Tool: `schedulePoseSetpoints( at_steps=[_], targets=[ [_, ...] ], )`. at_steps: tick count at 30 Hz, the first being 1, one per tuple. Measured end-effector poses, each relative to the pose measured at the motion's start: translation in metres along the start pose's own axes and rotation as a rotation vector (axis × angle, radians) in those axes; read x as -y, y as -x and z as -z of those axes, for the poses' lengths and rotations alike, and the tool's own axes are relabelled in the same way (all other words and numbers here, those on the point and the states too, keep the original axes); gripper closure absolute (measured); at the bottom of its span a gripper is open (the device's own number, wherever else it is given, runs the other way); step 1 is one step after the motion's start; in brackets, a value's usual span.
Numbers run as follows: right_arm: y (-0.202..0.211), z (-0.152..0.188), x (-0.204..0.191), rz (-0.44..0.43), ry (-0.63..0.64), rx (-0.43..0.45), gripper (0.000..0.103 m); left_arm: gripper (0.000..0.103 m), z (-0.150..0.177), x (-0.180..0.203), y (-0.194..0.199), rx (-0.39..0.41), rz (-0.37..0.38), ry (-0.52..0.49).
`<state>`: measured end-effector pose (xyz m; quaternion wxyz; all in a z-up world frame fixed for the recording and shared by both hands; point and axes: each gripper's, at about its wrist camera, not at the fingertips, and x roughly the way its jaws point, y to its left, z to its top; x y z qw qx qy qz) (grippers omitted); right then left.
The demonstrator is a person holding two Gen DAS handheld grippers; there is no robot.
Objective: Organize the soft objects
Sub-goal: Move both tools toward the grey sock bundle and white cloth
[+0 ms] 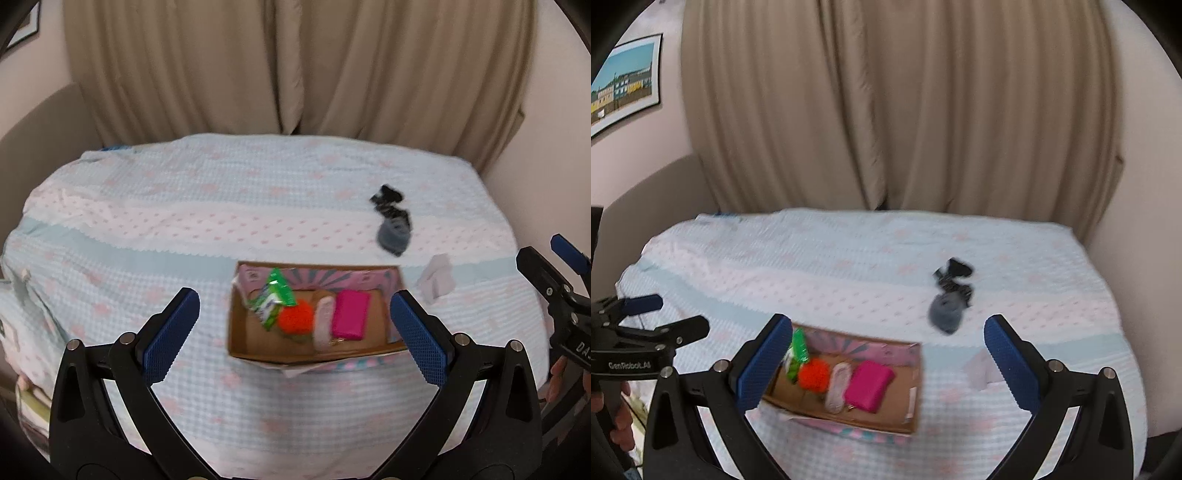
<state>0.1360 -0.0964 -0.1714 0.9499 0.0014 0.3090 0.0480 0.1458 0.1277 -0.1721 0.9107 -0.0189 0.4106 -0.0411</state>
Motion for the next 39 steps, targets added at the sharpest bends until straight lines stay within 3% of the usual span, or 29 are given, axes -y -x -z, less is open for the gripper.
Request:
schedulePoseSetpoints(
  at_steps=[7, 13, 21, 30, 39],
  targets=[
    [0.046, -0.010, 0.049, 0.062, -0.015, 0.013, 0.000, 0.000, -0.007, 0.057, 0.033, 0.080, 0.005, -0.022],
    [0.061, -0.011, 0.097, 0.023, 0.001, 0.019, 0.000, 0.000, -0.013, 0.114, 0.040, 0.104, -0.031, -0.011],
    [0.046, -0.011, 0.165, -0.060, 0.031, 0.011, 0.000, 0.000, -0.020, 0.187, 0.023, 0.123, -0.099, 0.028],
    [-0.013, -0.002, 0.221, -0.148, 0.102, -0.033, 0.000, 0.000, -0.027, 0.236, -0.049, 0.061, -0.140, 0.088],
    [-0.108, 0.046, 0.254, -0.179, 0.097, -0.135, 0.000, 0.000, -0.025, 0.264, -0.176, -0.019, -0.133, 0.072]
  ],
)
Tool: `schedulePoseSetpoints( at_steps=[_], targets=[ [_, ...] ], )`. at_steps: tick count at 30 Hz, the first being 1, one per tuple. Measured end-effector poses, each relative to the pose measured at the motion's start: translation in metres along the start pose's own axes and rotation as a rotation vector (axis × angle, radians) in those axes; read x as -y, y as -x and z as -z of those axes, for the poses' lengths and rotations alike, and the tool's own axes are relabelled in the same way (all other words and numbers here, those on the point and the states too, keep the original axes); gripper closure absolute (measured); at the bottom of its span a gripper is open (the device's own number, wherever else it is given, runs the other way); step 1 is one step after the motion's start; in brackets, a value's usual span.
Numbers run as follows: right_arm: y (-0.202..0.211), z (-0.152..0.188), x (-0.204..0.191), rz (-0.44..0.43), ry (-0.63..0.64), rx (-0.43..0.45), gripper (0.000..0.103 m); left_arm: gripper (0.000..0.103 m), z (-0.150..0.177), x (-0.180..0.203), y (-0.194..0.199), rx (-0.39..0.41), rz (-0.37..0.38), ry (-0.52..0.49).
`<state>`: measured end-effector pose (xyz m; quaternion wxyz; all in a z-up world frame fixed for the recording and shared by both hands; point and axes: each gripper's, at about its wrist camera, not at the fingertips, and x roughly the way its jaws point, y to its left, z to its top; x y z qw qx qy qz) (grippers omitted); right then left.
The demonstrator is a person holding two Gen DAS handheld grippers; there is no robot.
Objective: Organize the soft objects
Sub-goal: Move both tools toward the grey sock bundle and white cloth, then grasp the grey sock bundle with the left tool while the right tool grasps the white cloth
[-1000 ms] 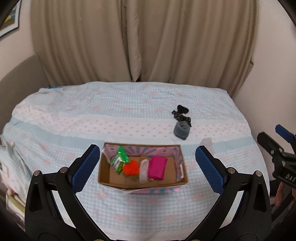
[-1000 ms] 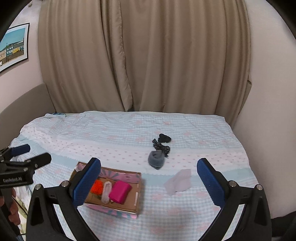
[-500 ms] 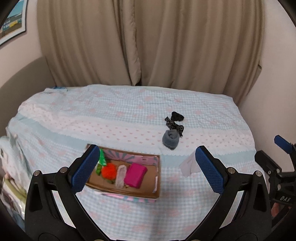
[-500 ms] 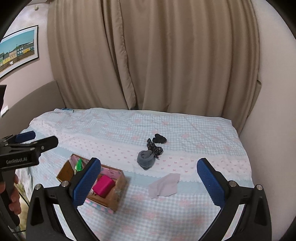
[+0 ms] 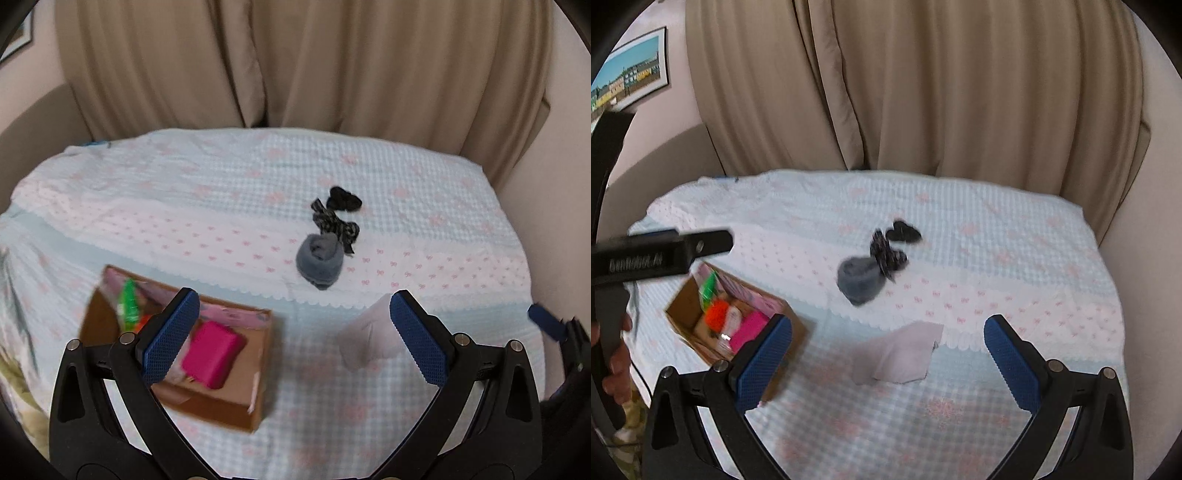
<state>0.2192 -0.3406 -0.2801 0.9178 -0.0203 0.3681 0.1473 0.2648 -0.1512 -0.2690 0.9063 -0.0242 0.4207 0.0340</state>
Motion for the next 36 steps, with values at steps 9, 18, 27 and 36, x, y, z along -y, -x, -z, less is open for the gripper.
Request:
schedulePoseSetpoints(
  at_steps=[9, 18, 27, 36],
  targets=[
    [-0.111, 0.061, 0.025, -0.023, 0.018, -0.107, 0.000, 0.000, 0.002, 0.036, -0.146, -0.110, 0.023, -0.034],
    [-0.191, 0.104, 0.030, -0.031, 0.049, -0.179, 0.000, 0.001, 0.009, 0.050, -0.239, -0.169, 0.031, -0.007],
    [-0.232, 0.120, 0.017, -0.022, 0.151, -0.193, 0.000, 0.002, 0.014, 0.054, -0.295, -0.187, -0.017, 0.006],
    [-0.248, 0.105, 0.003, -0.051, 0.197, -0.164, 0.025, 0.031, 0.005, 0.039, -0.326, -0.208, -0.027, 0.035]
  ],
)
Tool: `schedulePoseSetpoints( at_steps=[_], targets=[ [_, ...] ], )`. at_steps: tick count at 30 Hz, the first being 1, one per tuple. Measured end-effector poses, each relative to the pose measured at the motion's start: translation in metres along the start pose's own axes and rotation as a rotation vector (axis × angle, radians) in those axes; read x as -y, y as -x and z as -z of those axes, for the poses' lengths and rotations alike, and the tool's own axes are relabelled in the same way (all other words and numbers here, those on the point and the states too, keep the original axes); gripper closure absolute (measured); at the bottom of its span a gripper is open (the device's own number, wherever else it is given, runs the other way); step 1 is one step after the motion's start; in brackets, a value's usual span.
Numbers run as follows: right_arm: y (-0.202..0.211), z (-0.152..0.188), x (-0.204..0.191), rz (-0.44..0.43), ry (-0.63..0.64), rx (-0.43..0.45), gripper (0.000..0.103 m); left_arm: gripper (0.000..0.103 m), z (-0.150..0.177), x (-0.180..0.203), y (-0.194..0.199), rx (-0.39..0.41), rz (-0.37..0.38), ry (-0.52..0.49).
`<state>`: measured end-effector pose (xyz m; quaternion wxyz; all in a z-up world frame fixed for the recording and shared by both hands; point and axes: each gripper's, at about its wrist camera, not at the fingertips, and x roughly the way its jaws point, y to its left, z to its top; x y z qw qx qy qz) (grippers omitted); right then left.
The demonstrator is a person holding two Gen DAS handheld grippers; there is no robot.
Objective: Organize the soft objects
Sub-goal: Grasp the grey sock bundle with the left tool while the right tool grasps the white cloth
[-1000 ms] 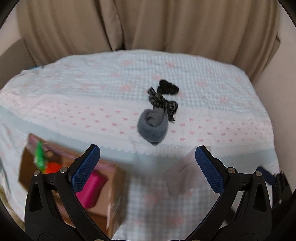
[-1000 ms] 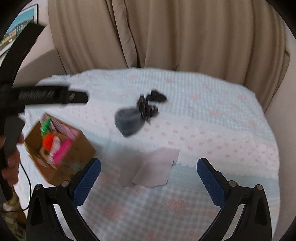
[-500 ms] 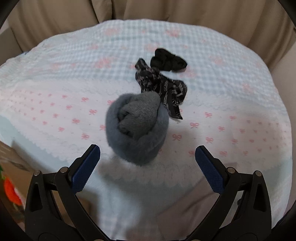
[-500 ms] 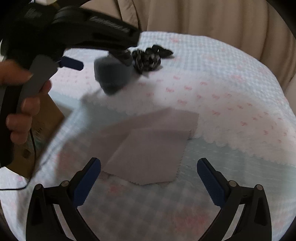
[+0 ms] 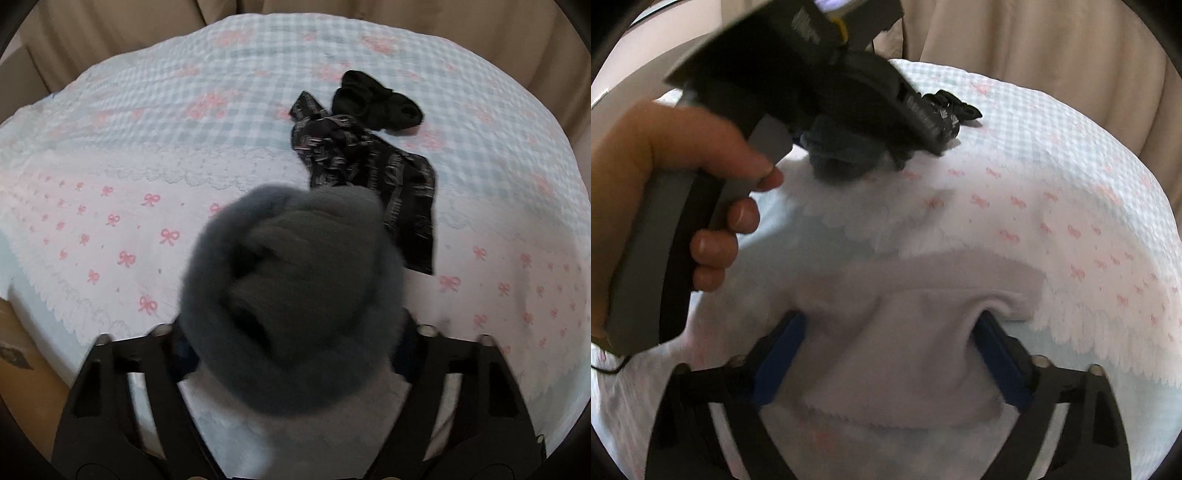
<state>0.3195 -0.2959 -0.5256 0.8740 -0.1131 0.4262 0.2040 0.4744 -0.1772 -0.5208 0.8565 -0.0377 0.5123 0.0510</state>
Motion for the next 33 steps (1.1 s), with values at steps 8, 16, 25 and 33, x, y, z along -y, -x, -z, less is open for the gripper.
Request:
schedulePoseSetpoints(
  at_steps=[8, 16, 25, 33],
  targets=[
    [0.002, -0.005, -0.010, -0.029, 0.019, 0.024, 0.072, 0.052, 0.001, -0.002, 0.004, 0.035, 0.020, -0.021],
    [0.007, -0.014, -0.008, -0.027, -0.032, 0.024, 0.088, 0.059, 0.003, -0.002, 0.019, 0.048, 0.045, -0.032],
    [0.037, -0.030, 0.005, -0.017, -0.085, 0.044, 0.089, 0.059, 0.003, -0.001, 0.069, 0.068, 0.059, -0.025],
    [0.111, -0.047, 0.009, 0.007, -0.117, 0.087, 0.089, 0.059, -0.002, -0.002, 0.154, 0.119, 0.060, -0.027]
  ],
)
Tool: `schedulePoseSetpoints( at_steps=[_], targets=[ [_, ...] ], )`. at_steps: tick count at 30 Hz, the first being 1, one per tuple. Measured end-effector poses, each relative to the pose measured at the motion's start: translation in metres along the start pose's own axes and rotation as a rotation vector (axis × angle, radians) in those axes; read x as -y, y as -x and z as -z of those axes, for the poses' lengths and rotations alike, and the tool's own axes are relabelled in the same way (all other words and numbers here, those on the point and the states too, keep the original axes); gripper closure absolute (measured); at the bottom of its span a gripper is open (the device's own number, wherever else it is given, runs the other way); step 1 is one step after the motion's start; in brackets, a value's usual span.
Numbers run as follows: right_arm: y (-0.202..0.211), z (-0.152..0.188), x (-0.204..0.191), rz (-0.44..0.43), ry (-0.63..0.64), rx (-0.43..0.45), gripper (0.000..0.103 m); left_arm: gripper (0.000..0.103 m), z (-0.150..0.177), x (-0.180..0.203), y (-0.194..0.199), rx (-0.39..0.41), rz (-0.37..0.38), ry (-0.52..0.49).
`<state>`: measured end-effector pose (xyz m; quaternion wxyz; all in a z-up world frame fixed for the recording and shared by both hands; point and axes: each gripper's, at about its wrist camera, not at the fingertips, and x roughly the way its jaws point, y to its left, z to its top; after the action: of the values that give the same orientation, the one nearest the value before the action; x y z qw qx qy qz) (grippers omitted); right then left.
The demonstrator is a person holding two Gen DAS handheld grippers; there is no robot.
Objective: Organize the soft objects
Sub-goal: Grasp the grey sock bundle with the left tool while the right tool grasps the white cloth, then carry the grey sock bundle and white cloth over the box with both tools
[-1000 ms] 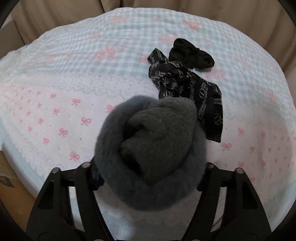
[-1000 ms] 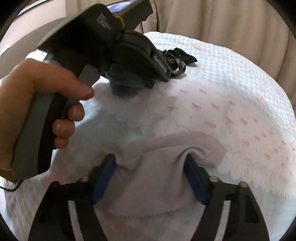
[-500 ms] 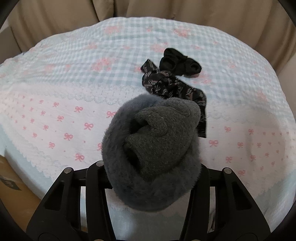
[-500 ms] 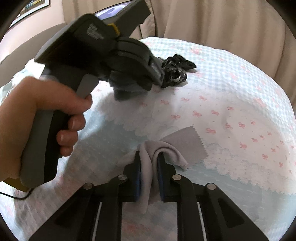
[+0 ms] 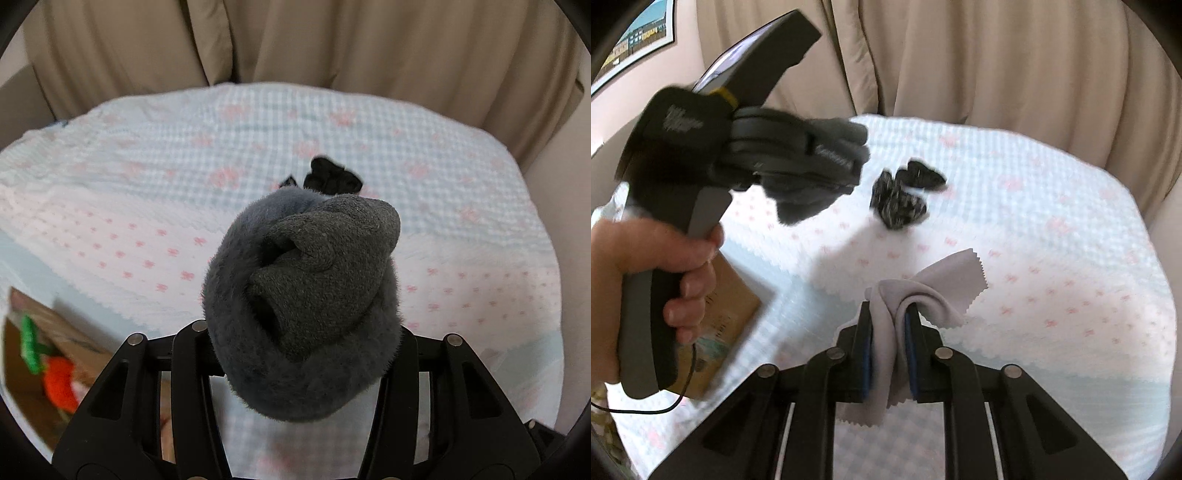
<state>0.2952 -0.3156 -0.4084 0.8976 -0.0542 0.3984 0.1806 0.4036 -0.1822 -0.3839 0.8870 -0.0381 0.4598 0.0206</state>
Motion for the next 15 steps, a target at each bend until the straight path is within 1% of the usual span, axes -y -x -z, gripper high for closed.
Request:
schedulePoseSetpoints(
  at_steps=[4, 9, 13, 15],
  targets=[
    [0.043, -0.023, -0.005, 0.005, 0.007, 0.036, 0.089, 0.059, -0.010, -0.003, 0.053, 0.037, -0.001, 0.012],
    [0.107, -0.051, -0.022, 0.009, 0.028, 0.097, 0.089, 0.059, -0.019, -0.014, 0.121, 0.088, 0.004, 0.036],
    [0.142, -0.069, -0.038, 0.008, 0.036, 0.132, 0.089, 0.059, -0.021, -0.031, 0.169, 0.118, 0.006, 0.044],
    [0.157, -0.077, -0.050, 0.008, 0.039, 0.149, 0.089, 0.059, -0.020, -0.041, 0.186, 0.124, 0.009, 0.050]
  ],
)
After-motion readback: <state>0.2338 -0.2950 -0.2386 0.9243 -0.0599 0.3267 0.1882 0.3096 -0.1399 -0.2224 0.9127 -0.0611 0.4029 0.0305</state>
